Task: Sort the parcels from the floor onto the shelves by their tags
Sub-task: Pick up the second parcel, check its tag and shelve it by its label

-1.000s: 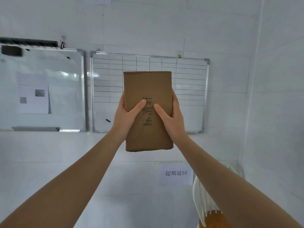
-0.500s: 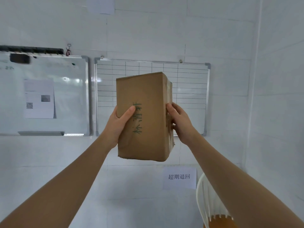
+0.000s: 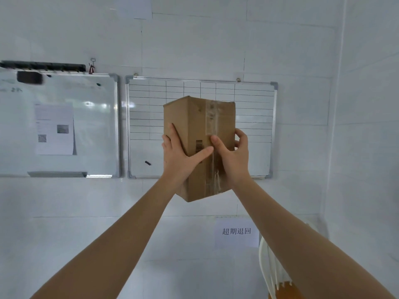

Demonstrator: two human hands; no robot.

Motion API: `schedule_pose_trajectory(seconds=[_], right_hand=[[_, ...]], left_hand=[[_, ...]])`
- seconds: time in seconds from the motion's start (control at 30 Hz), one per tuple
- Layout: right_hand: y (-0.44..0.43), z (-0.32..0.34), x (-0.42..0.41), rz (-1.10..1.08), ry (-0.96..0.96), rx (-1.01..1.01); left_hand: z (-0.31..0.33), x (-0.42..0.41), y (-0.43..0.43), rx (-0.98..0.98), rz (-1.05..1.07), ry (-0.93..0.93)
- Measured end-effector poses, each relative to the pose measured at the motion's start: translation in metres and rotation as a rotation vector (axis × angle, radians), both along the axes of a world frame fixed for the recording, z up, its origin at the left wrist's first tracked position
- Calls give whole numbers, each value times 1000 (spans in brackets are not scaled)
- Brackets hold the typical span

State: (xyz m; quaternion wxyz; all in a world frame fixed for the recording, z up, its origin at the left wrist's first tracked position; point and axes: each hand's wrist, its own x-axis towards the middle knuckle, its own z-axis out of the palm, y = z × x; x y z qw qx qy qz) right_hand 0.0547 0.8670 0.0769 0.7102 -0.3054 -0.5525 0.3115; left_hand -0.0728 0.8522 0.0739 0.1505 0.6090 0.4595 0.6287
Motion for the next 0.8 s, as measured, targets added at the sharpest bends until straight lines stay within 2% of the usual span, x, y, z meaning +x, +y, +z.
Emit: schedule_pose_trajectory(seconds=[0.13,0.27,0.47,0.53,0.67,0.8], right_hand=[[2,0,13,7,-55,-2],[6,-2,15,23,-177,0],[3,-11,12,131,-157,97],[3,-15,10,119,-139,118],[0,-19,4,60,-159,126],[-1,-18,6,76,-183,130]], left_hand=[[0,-11,0,17,-170,-167],[-4,-14,-2,17,-286,-186],[-7,-8,0,67,-233,-206],[-9,-4,-3,63,-230,-220],[-14,1,-3,111,-96,-221],[-18,-2,-1,111,-77,-264]])
